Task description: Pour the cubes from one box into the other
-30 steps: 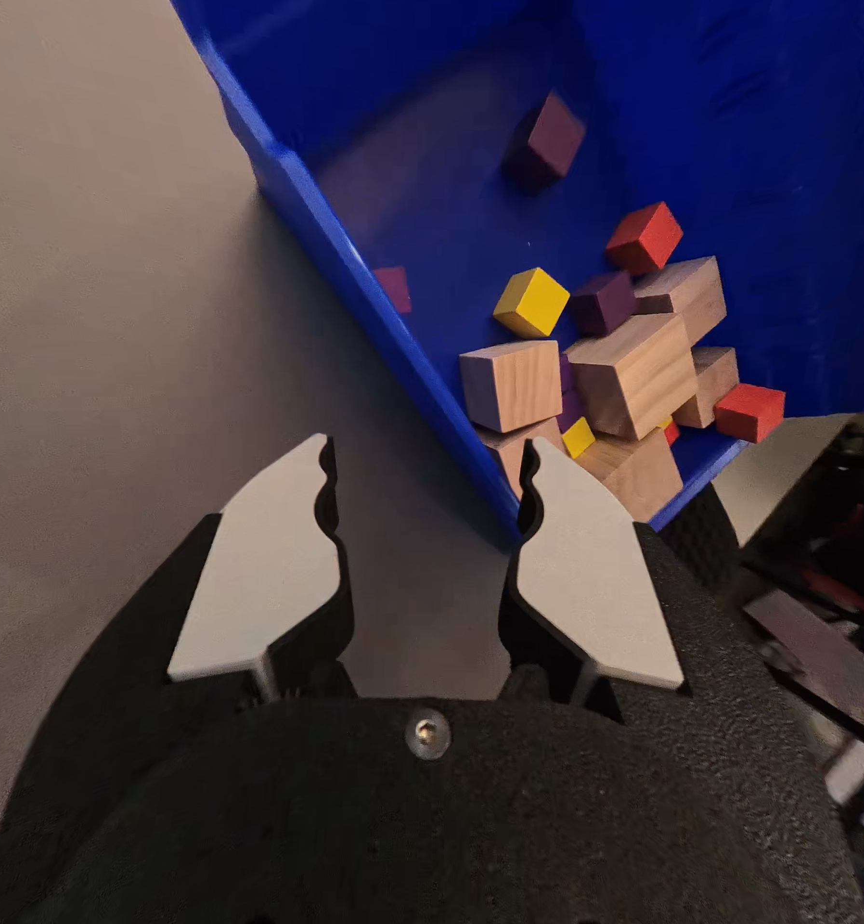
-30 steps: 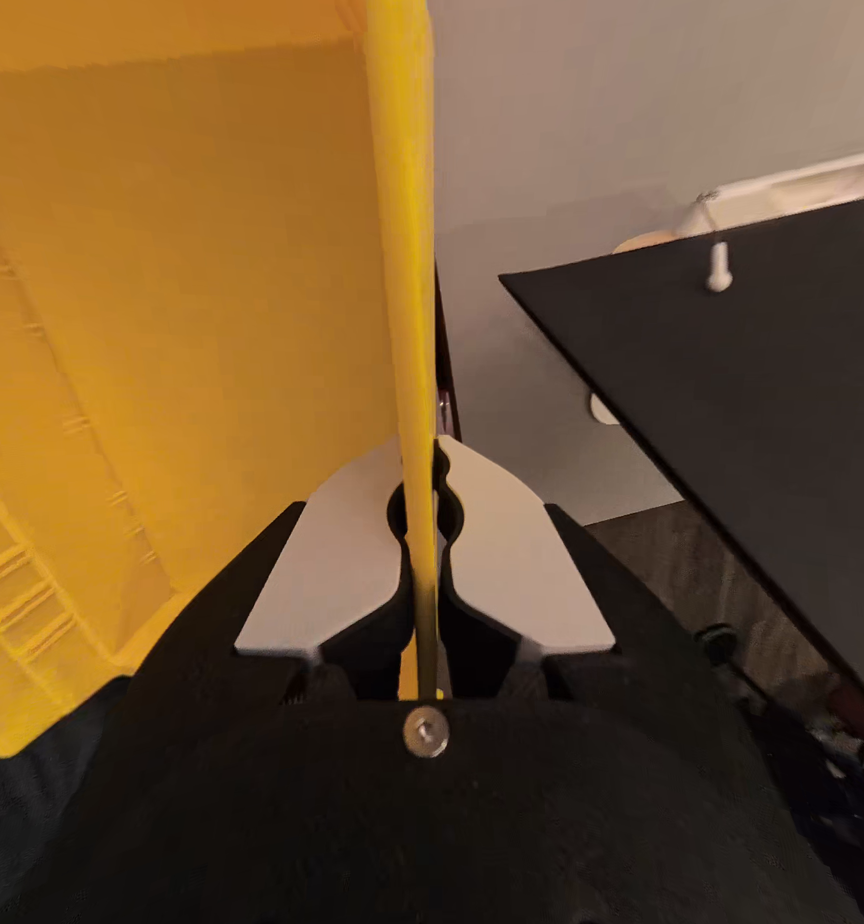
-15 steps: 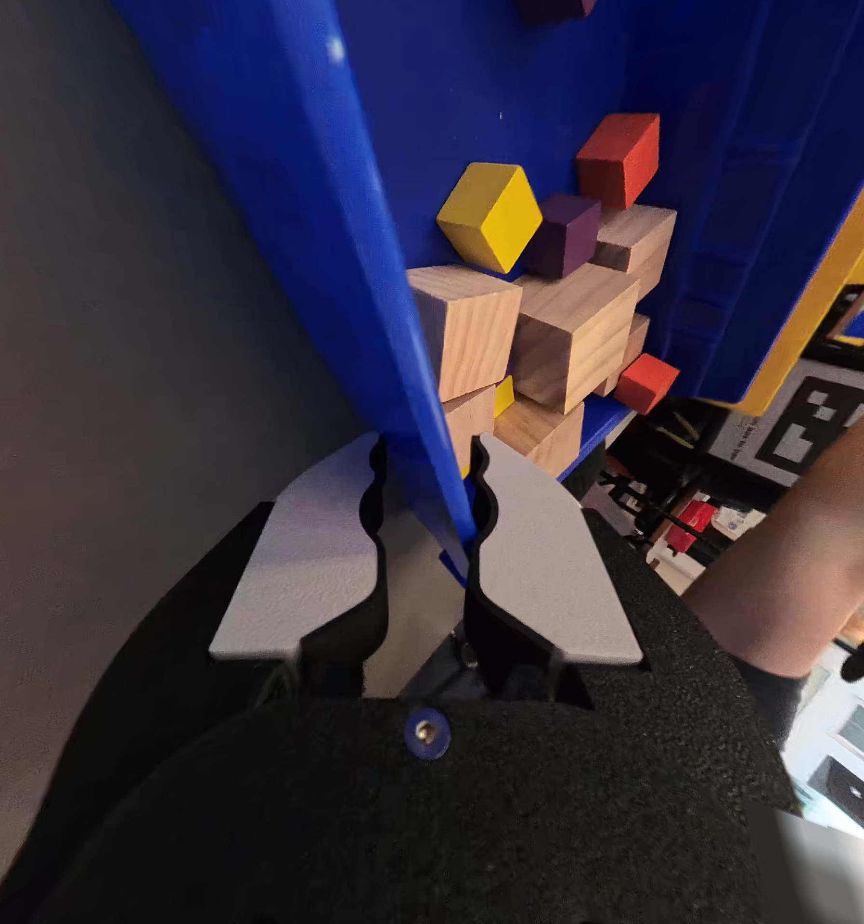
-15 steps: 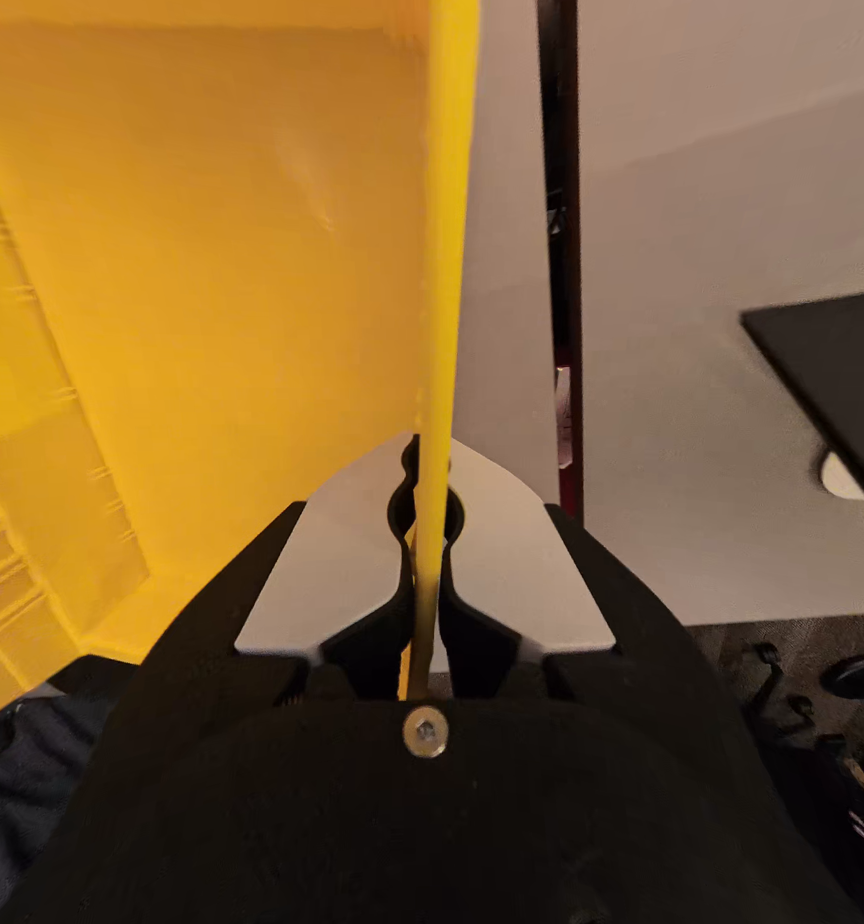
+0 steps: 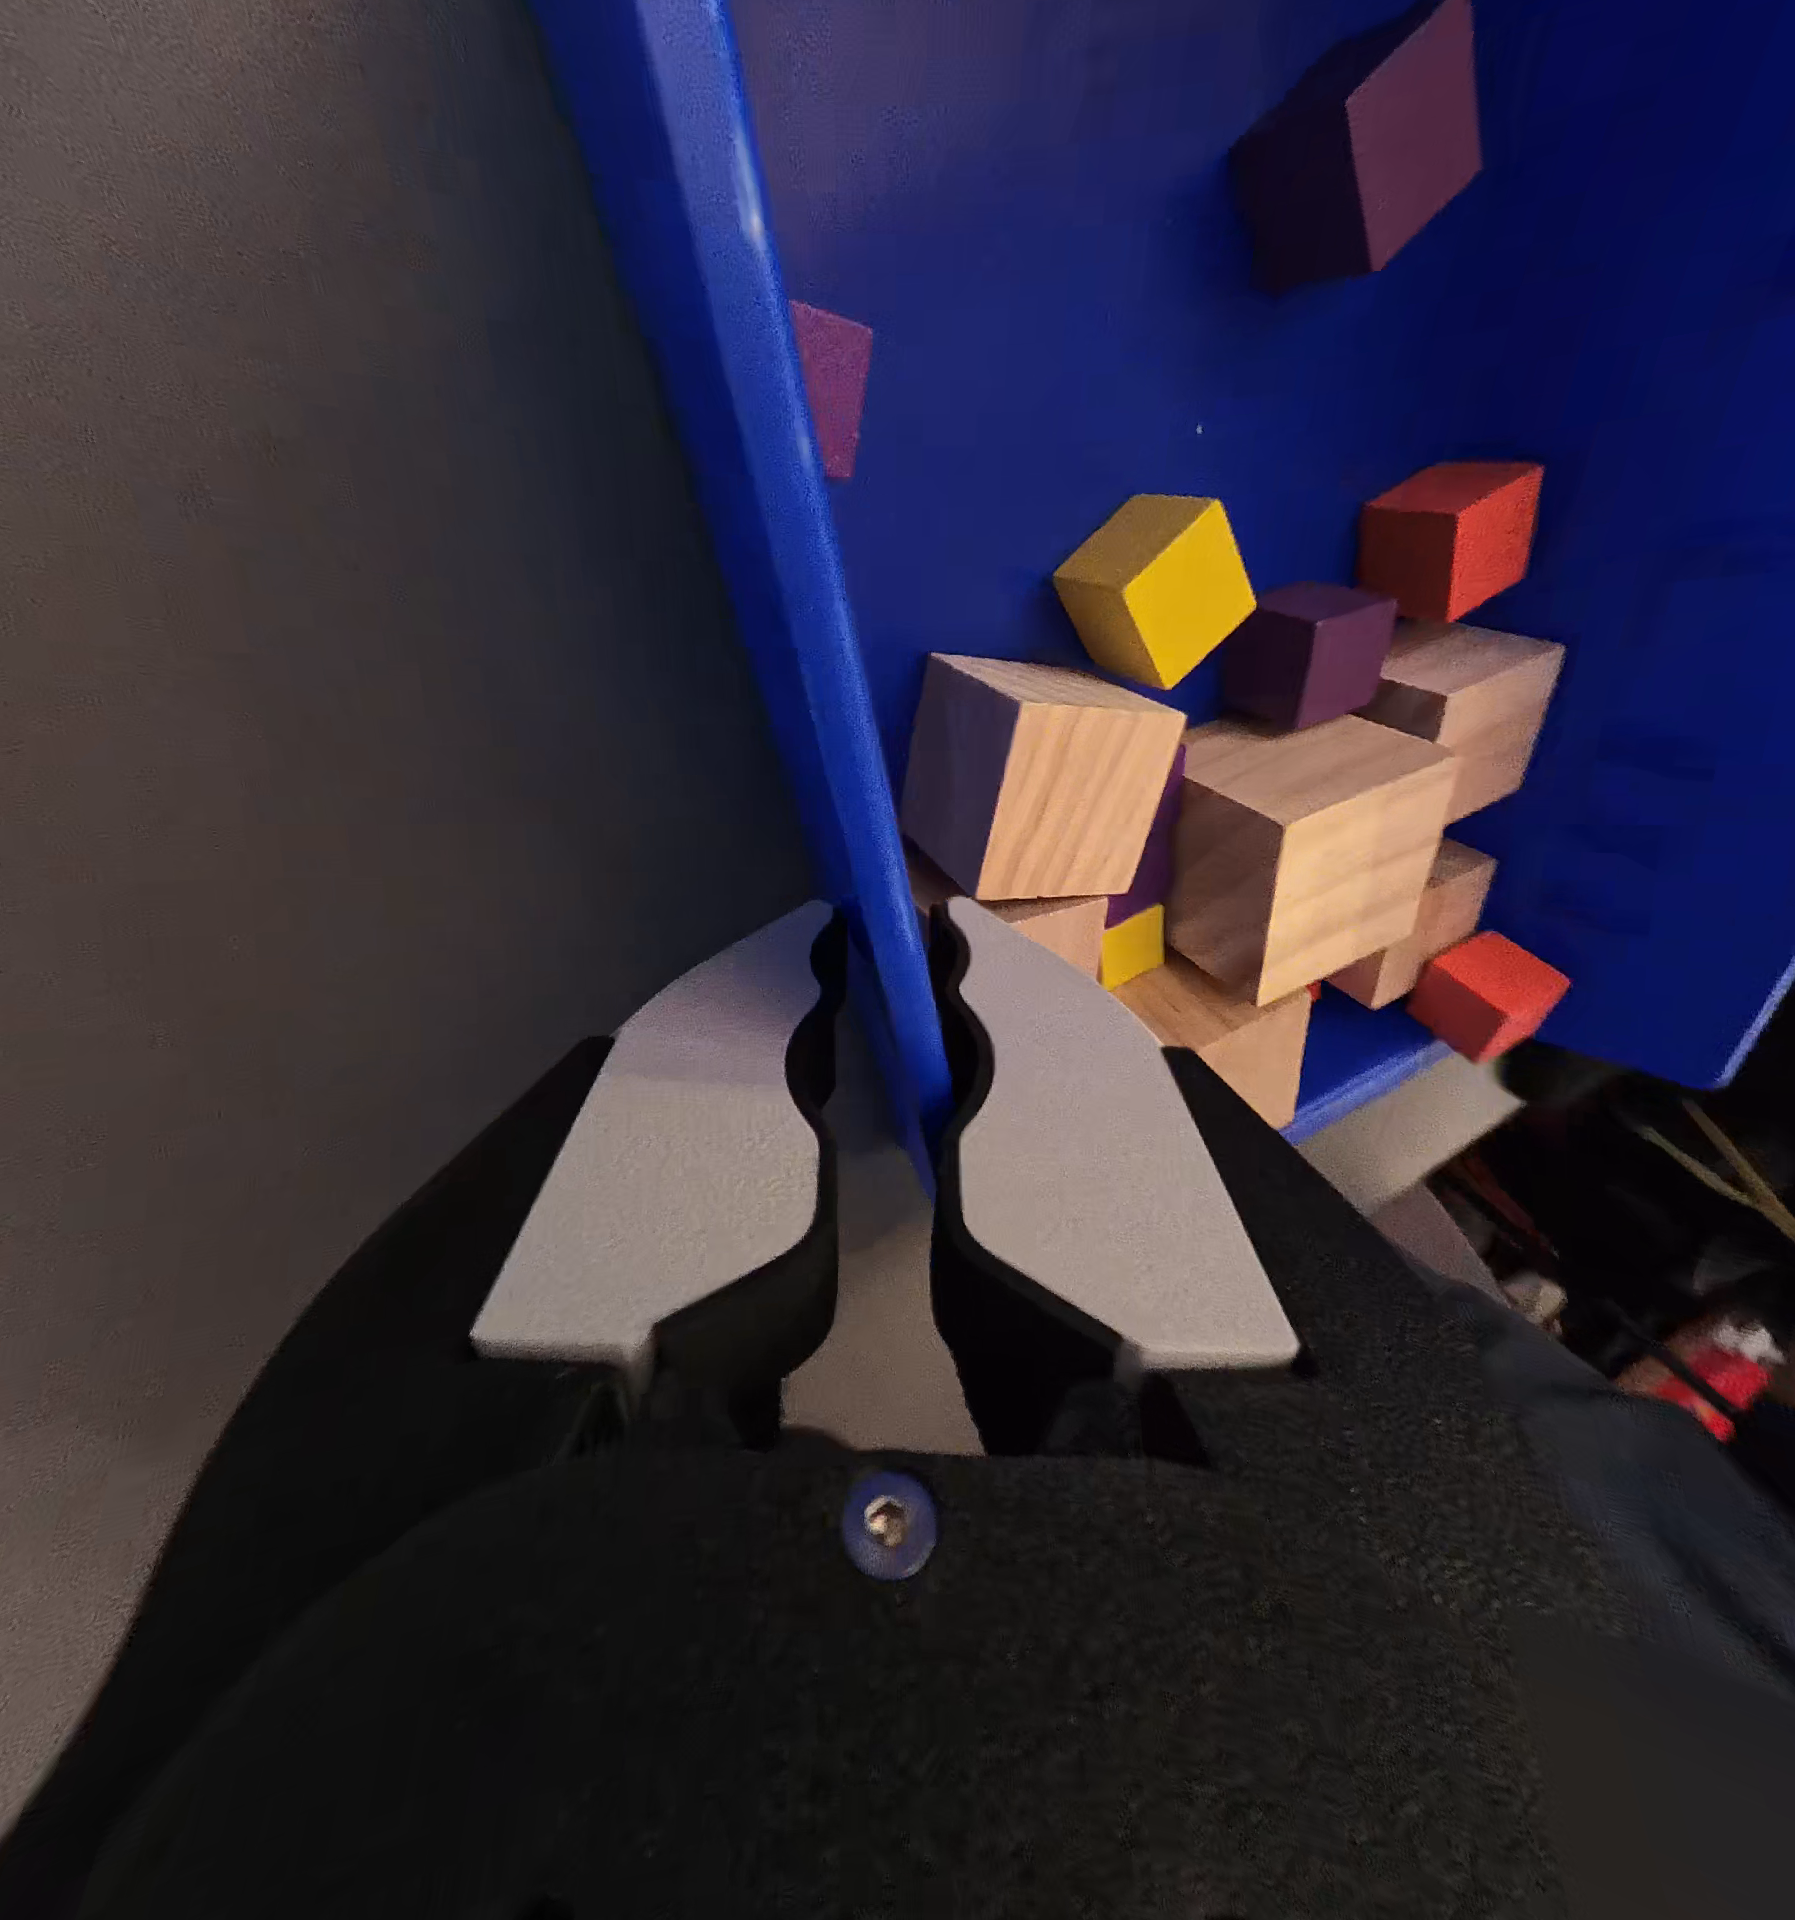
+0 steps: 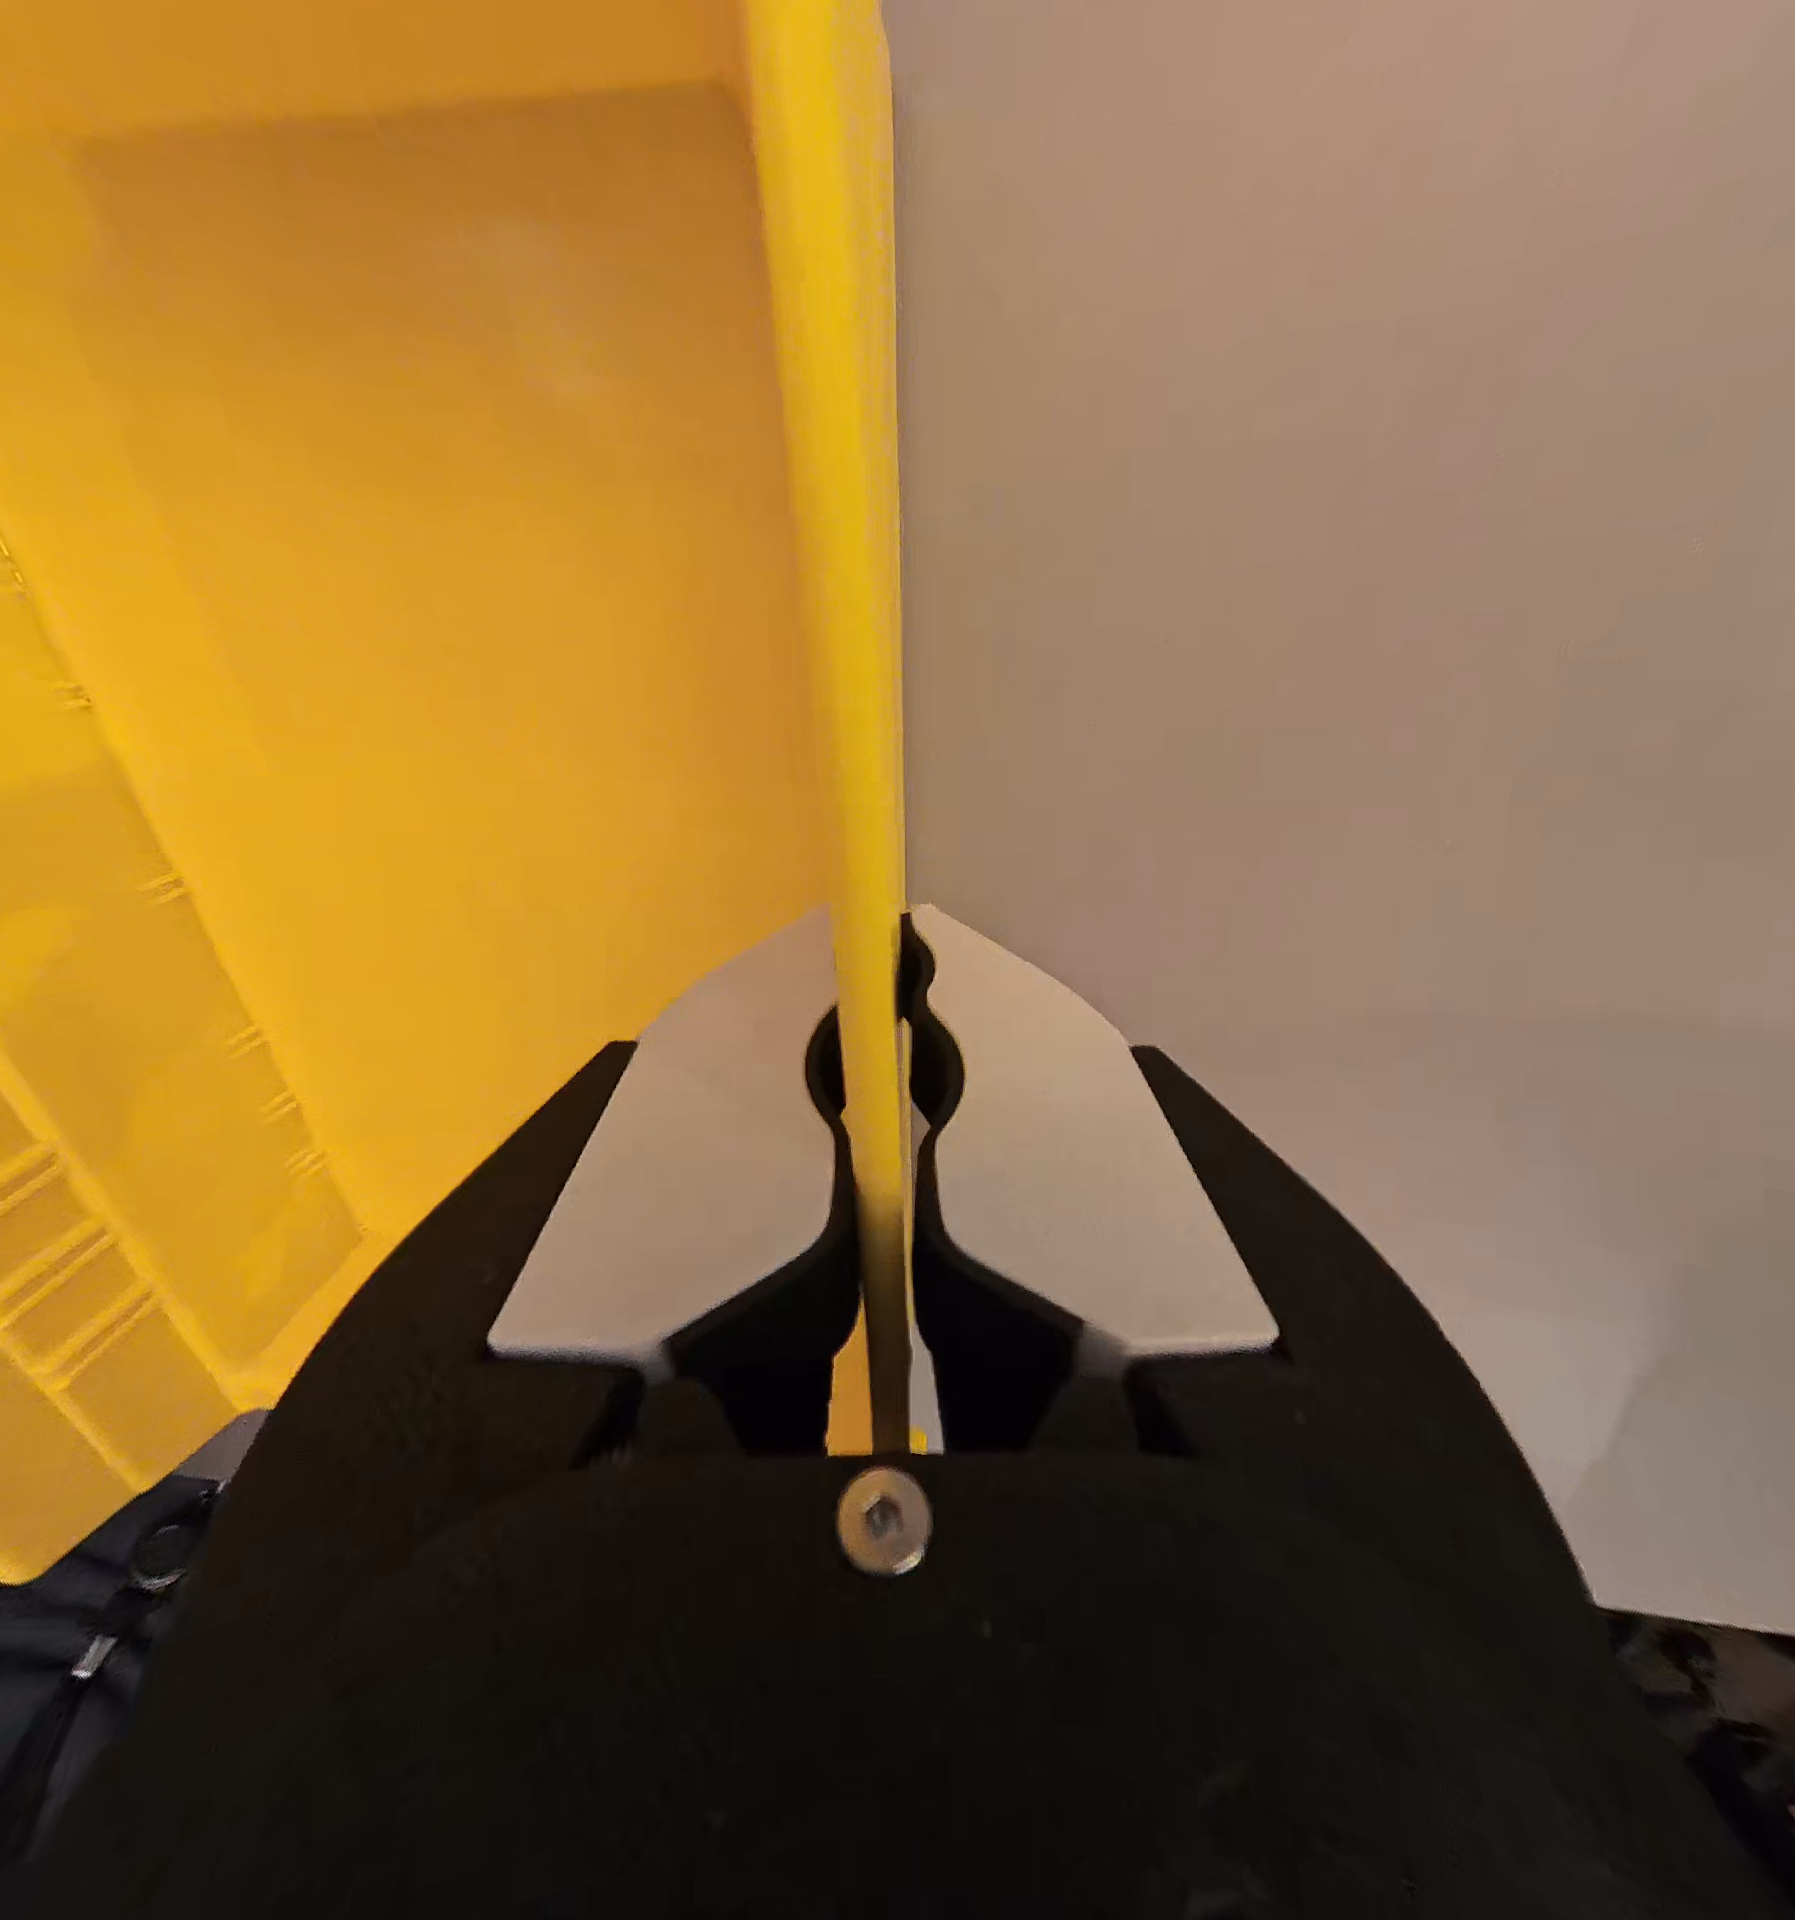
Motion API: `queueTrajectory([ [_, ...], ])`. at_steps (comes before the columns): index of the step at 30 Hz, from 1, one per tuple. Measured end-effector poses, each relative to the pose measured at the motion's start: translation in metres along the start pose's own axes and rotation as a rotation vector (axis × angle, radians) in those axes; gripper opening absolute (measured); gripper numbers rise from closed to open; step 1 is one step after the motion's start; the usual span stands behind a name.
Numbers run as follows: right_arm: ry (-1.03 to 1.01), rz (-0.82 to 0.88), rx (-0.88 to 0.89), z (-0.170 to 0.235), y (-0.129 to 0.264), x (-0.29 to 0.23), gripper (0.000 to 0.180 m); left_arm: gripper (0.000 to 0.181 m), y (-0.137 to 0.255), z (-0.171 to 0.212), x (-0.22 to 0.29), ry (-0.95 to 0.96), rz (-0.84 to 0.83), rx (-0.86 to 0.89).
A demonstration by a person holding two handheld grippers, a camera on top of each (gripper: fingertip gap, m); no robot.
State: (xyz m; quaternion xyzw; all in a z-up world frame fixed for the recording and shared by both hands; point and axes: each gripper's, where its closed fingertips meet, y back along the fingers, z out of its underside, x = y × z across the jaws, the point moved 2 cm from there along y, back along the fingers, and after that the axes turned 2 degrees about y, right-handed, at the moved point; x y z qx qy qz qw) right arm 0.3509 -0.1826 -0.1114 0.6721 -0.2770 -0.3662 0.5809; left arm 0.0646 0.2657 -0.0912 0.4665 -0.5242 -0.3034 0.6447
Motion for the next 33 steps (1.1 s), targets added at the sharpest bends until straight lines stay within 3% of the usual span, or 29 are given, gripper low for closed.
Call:
queueTrajectory([
  [6, 0.008, -0.005, -0.012, -0.013, -0.010, -0.052, 0.005, 0.006, 0.044, 0.036, -0.106, 0.053, -0.190, 0.127],
  [12, -0.015, -0.004, -0.013, -0.011, -0.014, -0.076, 0.004, 0.008, 0.069, 0.077, -0.163, 0.144, -0.166, 0.196],
  [20, 0.077, 0.010, 0.017, -0.012, -0.016, -0.088, 0.004, 0.008, 0.080, 0.097, -0.189, 0.130, -0.172, 0.220],
  [26, 0.123, 0.005, 0.029, -0.009, -0.017, -0.094, 0.005, 0.008, 0.085, 0.104, -0.202, 0.040, -0.284, 0.179],
  [33, 0.173, -0.019, 0.056, -0.008, -0.018, -0.096, 0.007, 0.007, 0.091, 0.129, -0.215, 0.127, -0.236, 0.249],
])
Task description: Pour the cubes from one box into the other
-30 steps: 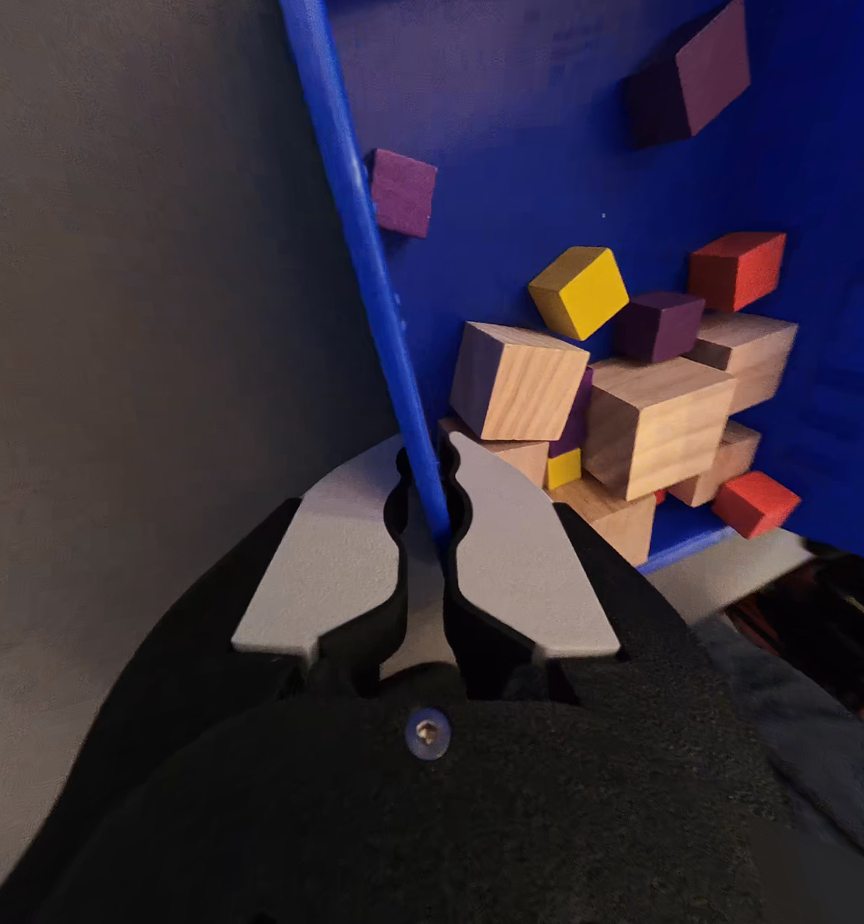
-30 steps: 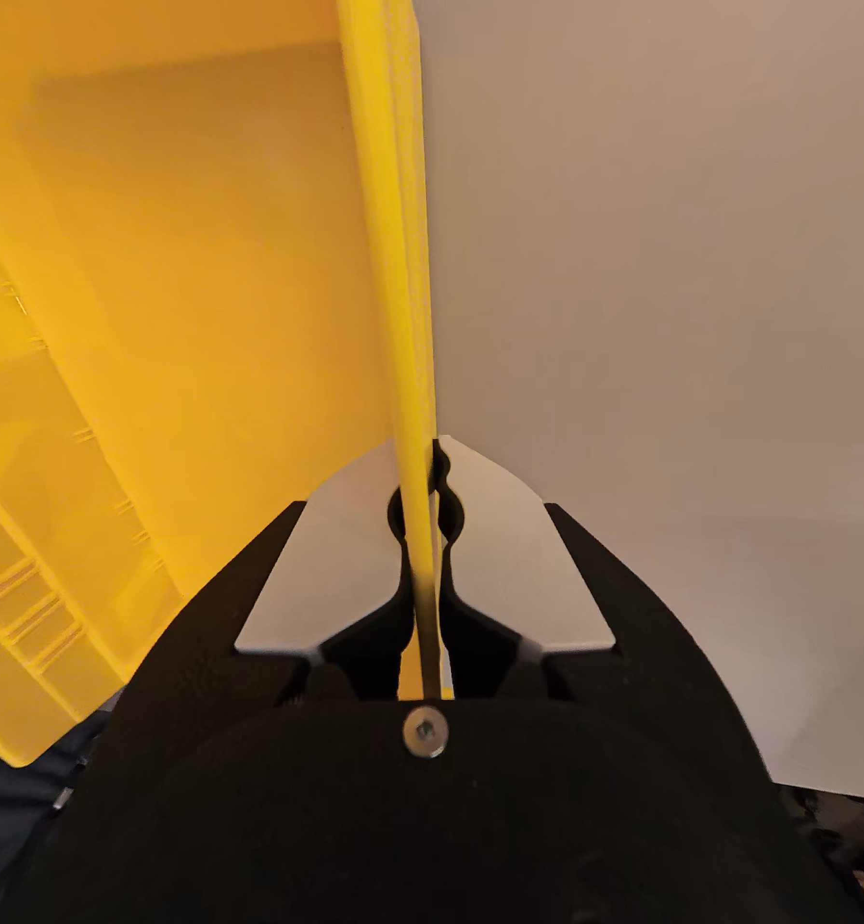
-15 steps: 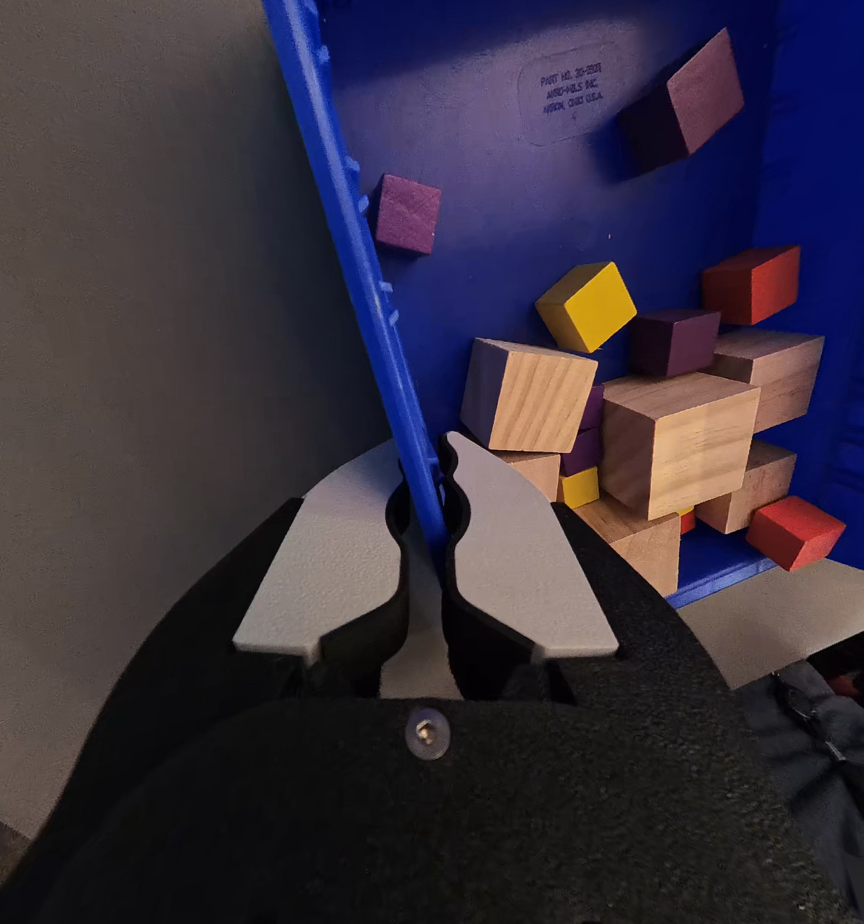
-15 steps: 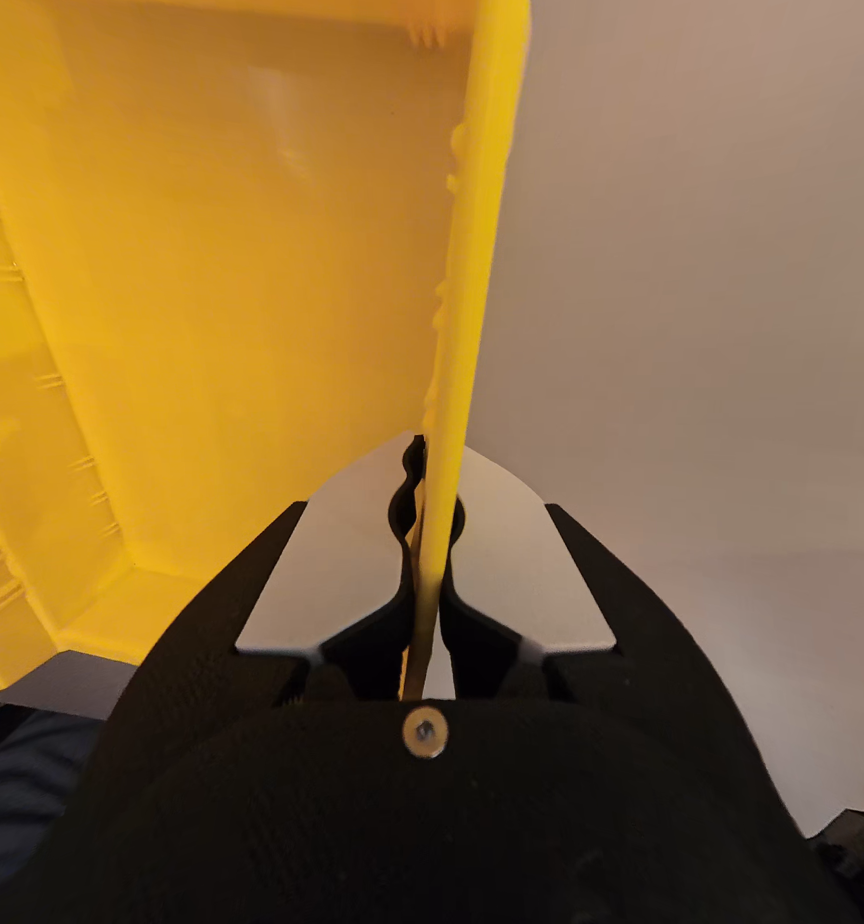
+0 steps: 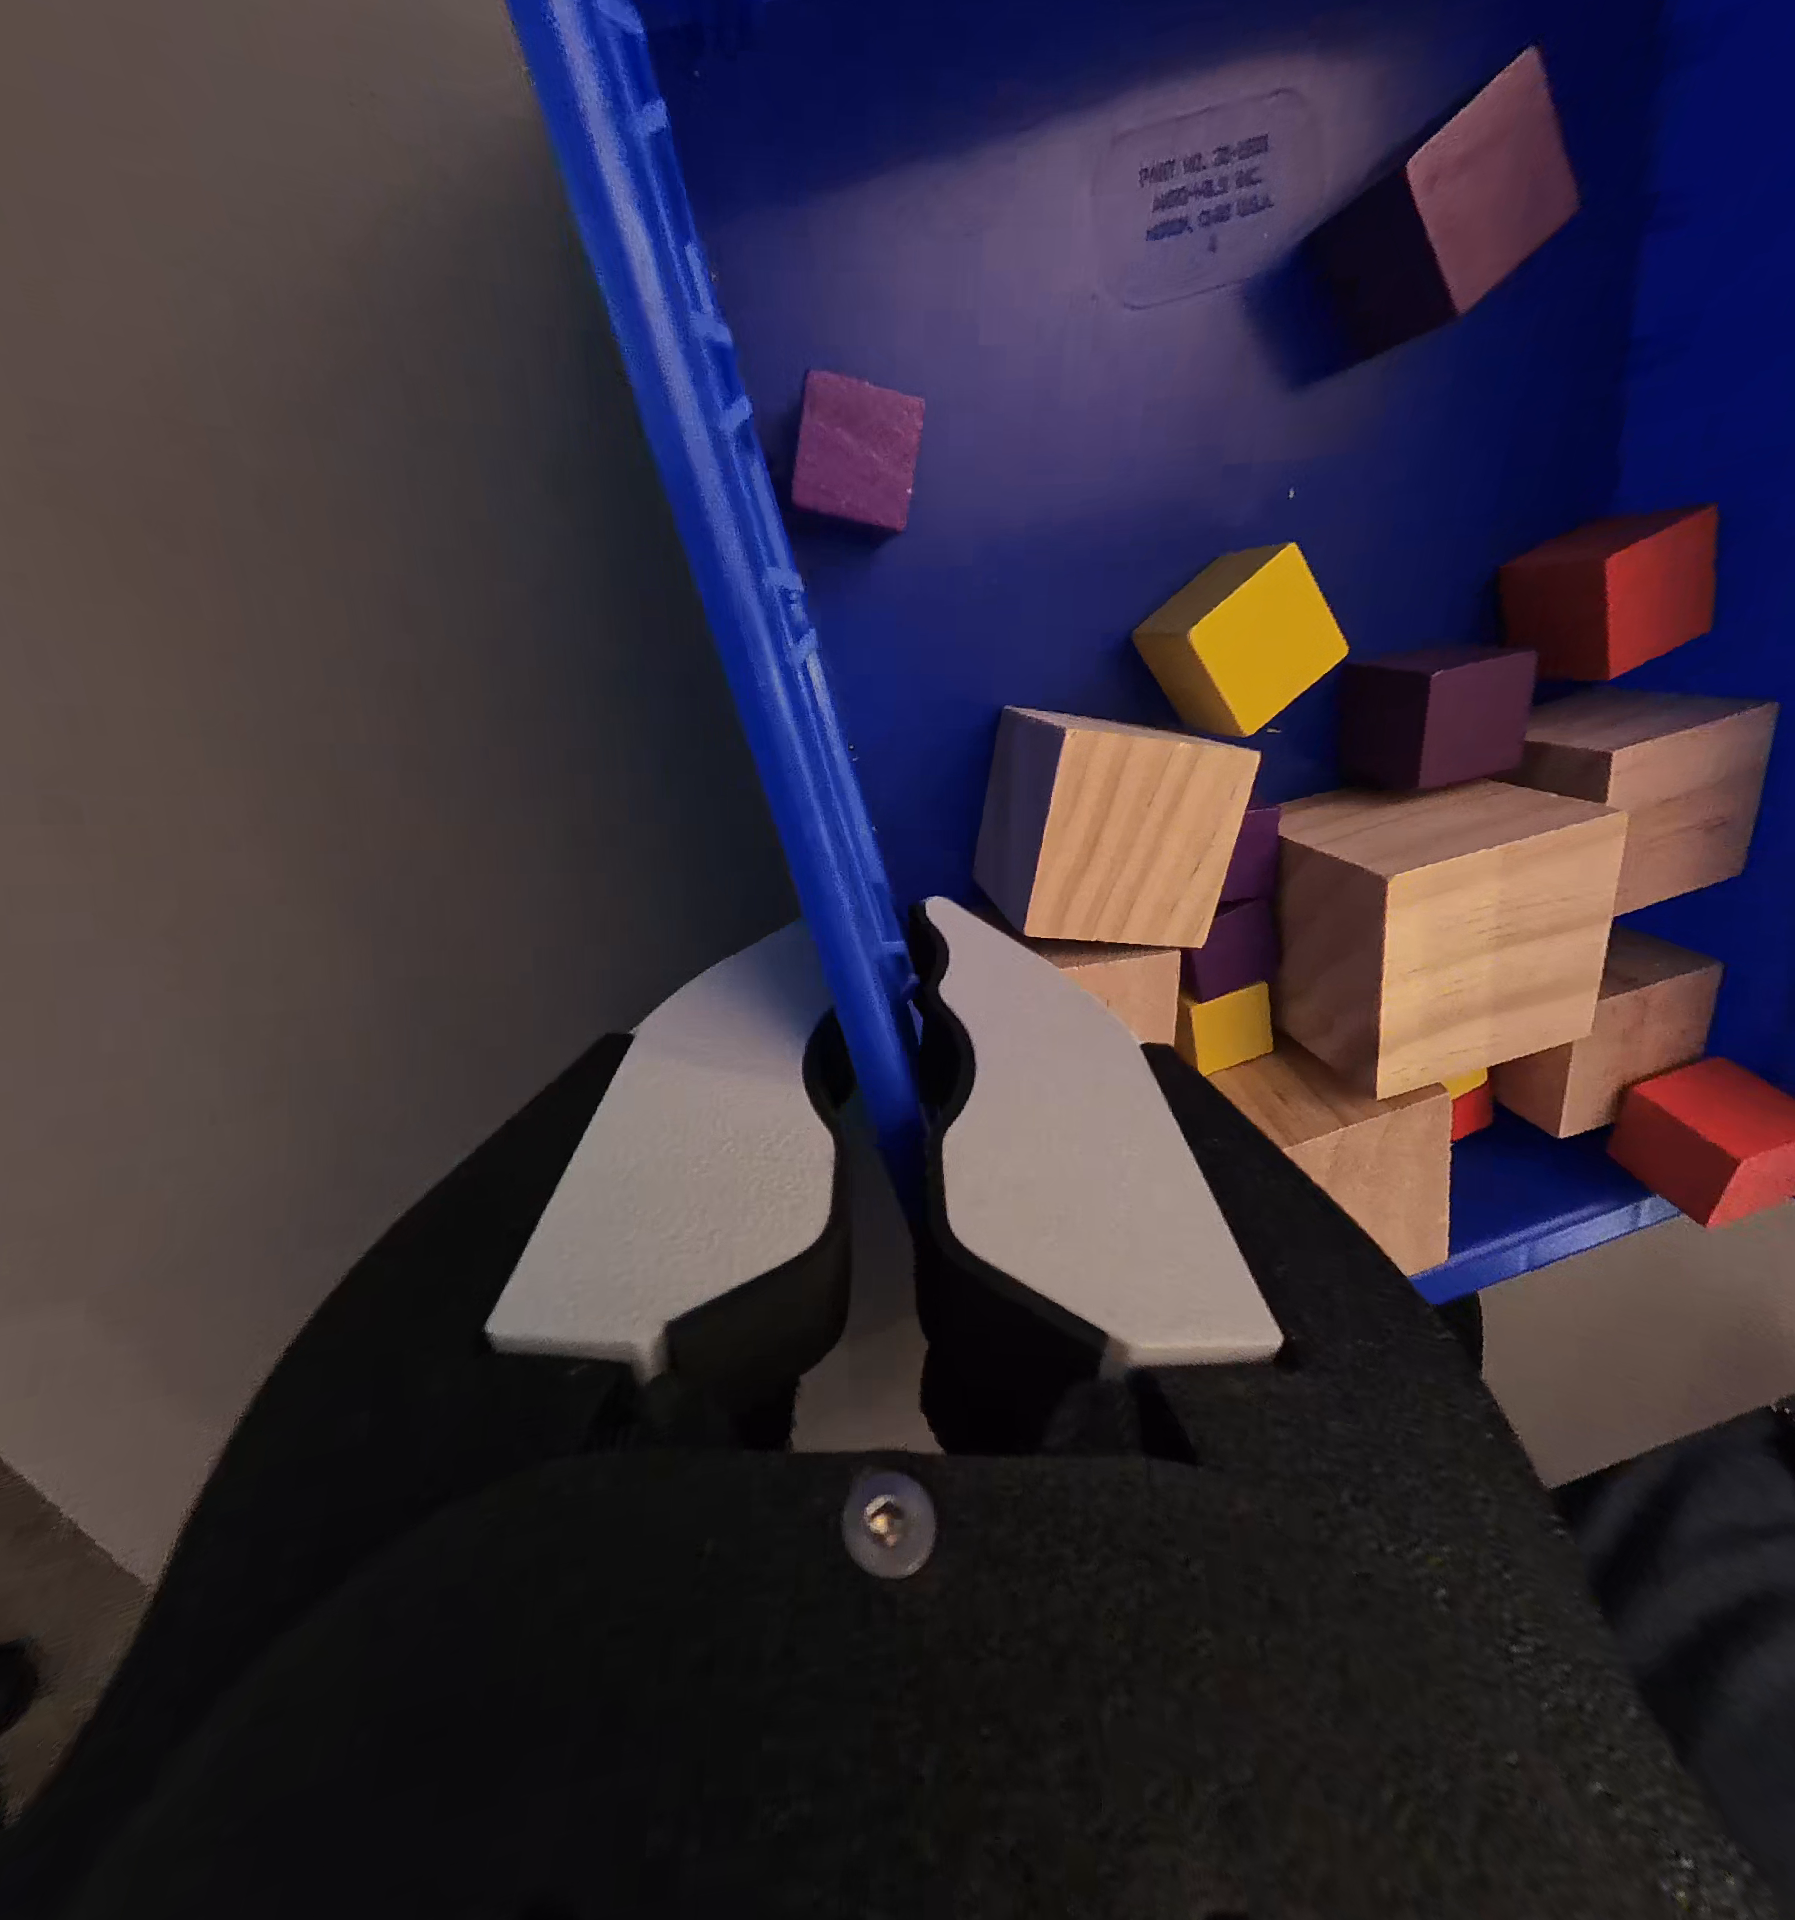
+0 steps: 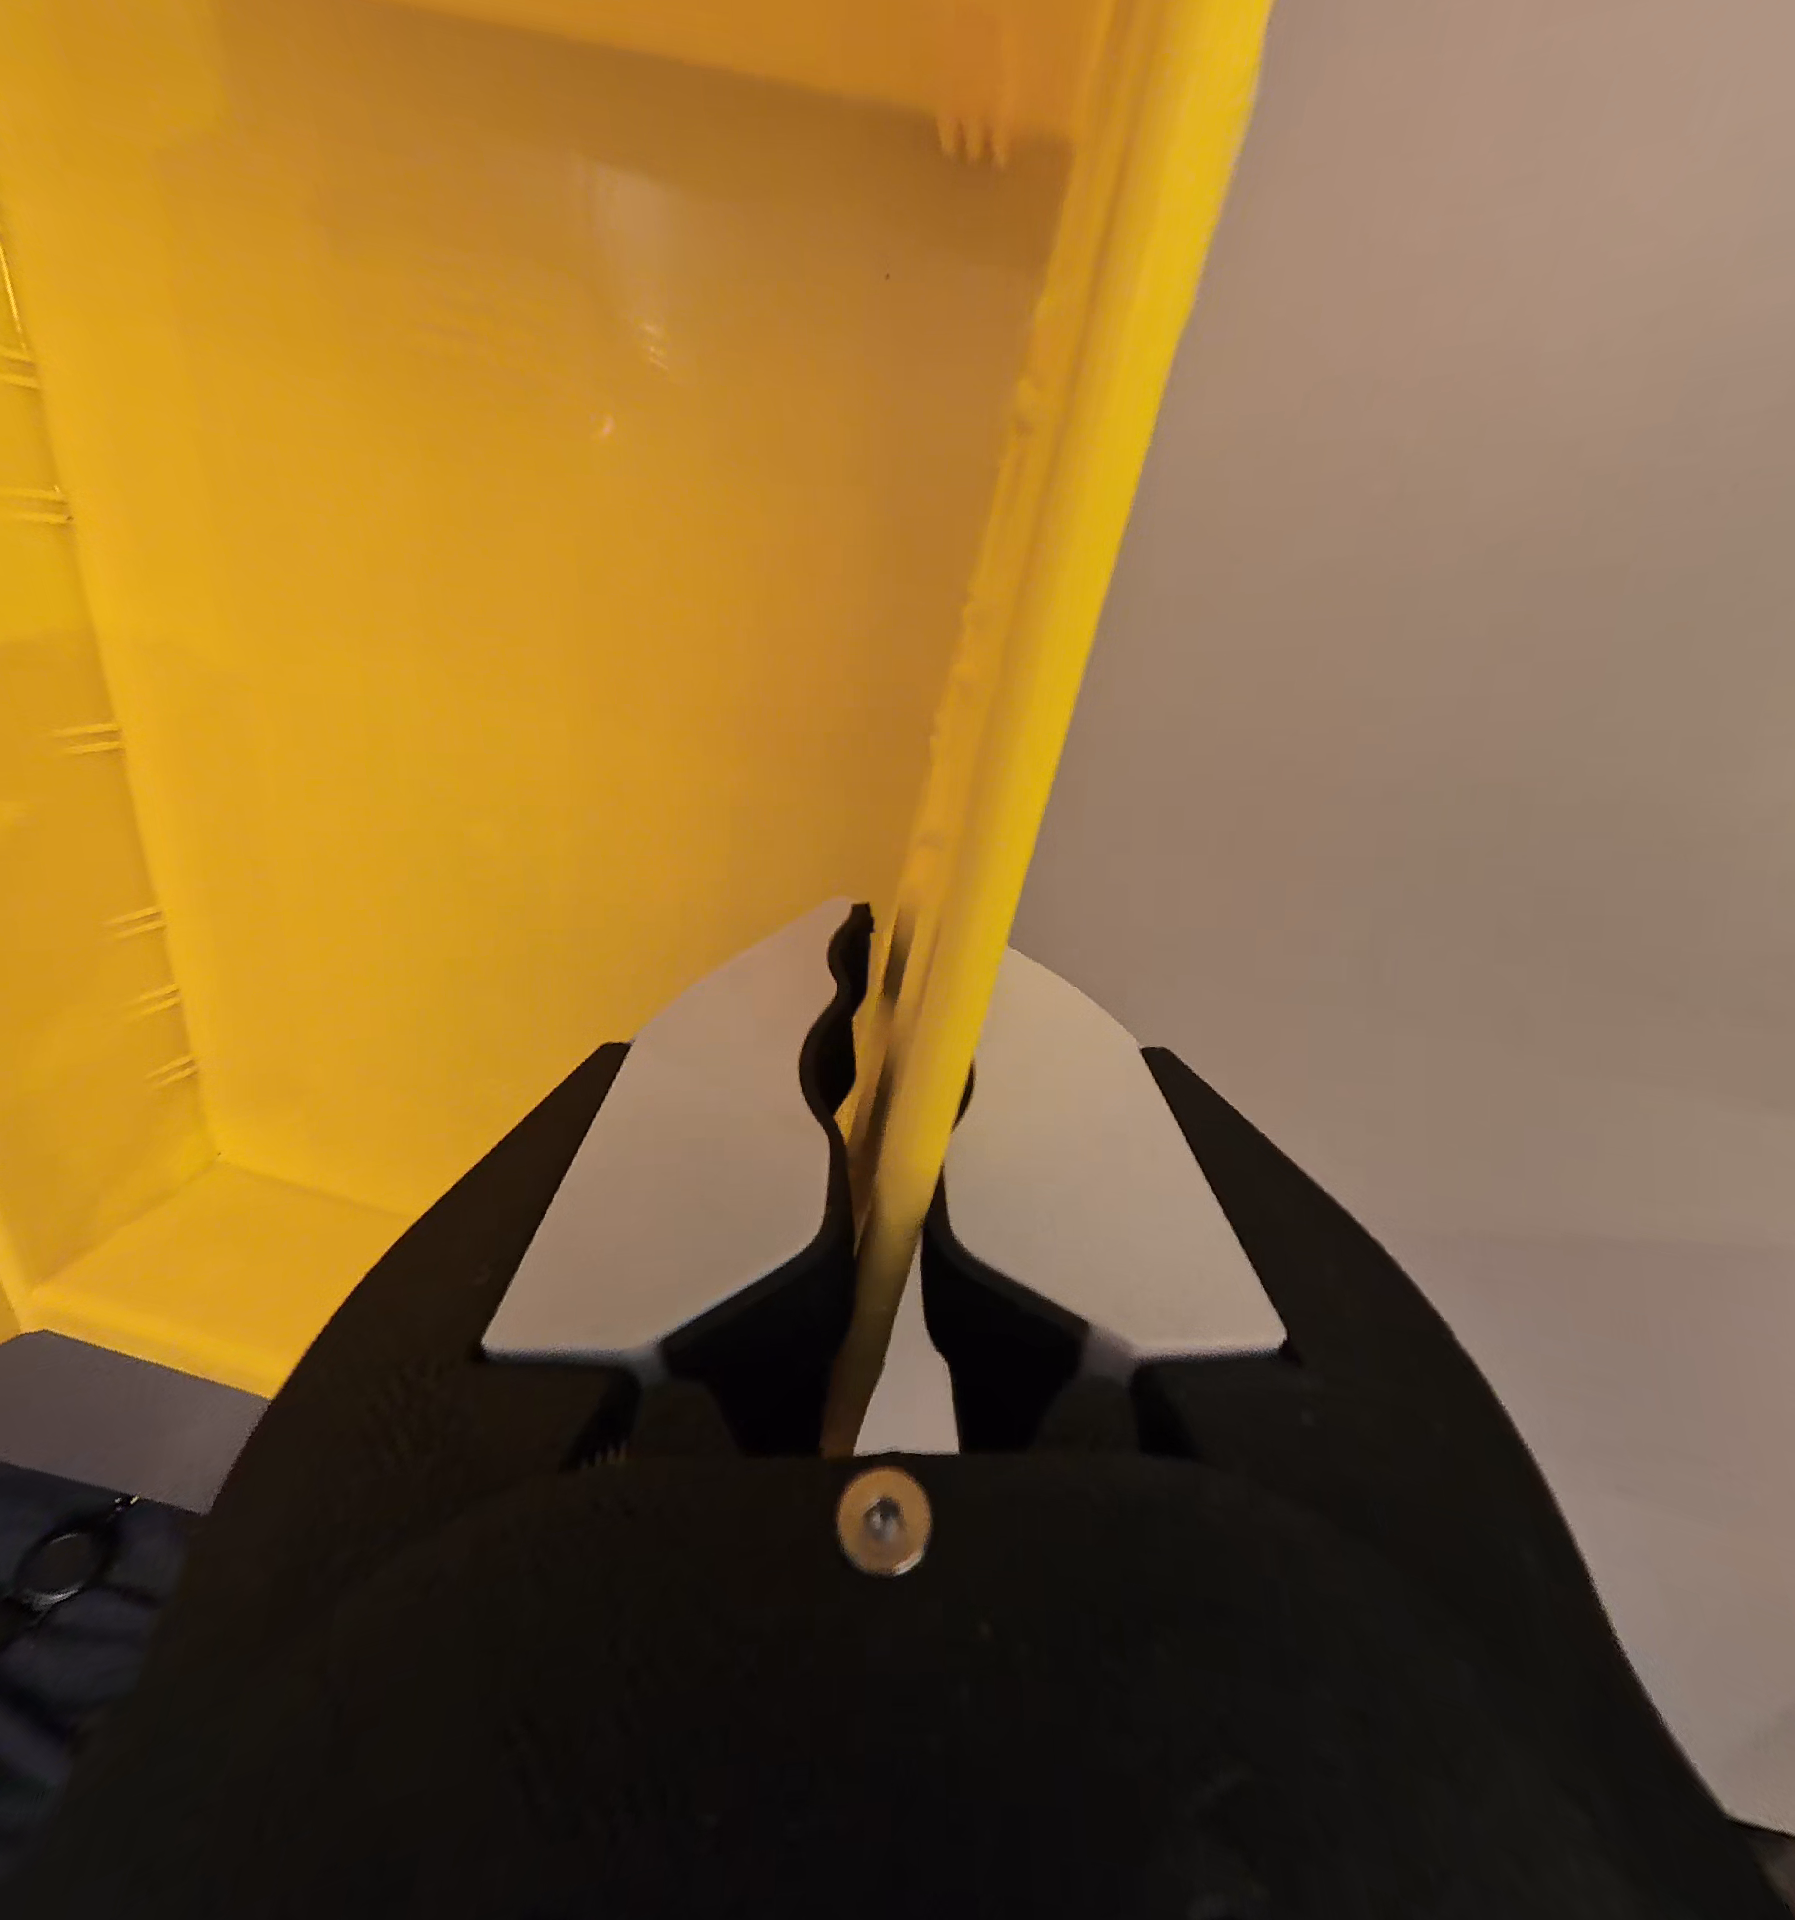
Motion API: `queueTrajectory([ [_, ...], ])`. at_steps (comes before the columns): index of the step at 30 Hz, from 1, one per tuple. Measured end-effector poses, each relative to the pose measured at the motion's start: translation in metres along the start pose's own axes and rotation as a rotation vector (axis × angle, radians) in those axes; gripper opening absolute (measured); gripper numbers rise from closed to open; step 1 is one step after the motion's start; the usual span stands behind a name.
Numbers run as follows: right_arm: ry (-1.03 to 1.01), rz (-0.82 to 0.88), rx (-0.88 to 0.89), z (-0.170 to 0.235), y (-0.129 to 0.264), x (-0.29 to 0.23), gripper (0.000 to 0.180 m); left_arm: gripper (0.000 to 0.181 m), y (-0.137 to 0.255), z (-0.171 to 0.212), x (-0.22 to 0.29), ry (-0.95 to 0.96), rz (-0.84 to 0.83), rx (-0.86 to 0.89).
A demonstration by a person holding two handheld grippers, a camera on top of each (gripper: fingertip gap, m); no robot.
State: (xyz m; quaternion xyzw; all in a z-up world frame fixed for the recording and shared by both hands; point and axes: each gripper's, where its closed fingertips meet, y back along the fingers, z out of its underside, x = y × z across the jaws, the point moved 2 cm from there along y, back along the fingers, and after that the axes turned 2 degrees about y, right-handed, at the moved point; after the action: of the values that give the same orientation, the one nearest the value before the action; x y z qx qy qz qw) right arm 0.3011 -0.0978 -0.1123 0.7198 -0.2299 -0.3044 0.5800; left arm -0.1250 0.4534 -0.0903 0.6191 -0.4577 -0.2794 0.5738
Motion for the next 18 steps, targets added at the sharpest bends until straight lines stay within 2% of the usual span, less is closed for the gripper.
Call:
queueTrajectory([
  [4, 0.048, -0.006, 0.031, -0.001, -0.001, -0.001, 0.012, 0.010, 0.004, -0.001, -0.004, -0.006, 0.018, 0.085],
  [8, 0.064, 0.005, 0.123, -0.005, 0.009, 0.001, 0.017, 0.020, 0.032, -0.018, -0.007, 0.029, 0.026, 0.357],
  [10, 0.077, 0.072, 0.216, -0.012, 0.026, 0.007, 0.021, 0.022, 0.058, -0.023, -0.003, 0.010, 0.009, 0.529],
  [14, 0.137, 0.221, 0.513, -0.031, 0.092, 0.004, 0.024, 0.022, 0.139, -0.024, 0.026, -0.109, -0.048, 0.960],
  [18, 0.302, 0.228, 1.013, -0.049, 0.193, -0.055, 0.028, 0.022, 0.204, -0.012, 0.075, -0.285, -0.089, 1.321],
])
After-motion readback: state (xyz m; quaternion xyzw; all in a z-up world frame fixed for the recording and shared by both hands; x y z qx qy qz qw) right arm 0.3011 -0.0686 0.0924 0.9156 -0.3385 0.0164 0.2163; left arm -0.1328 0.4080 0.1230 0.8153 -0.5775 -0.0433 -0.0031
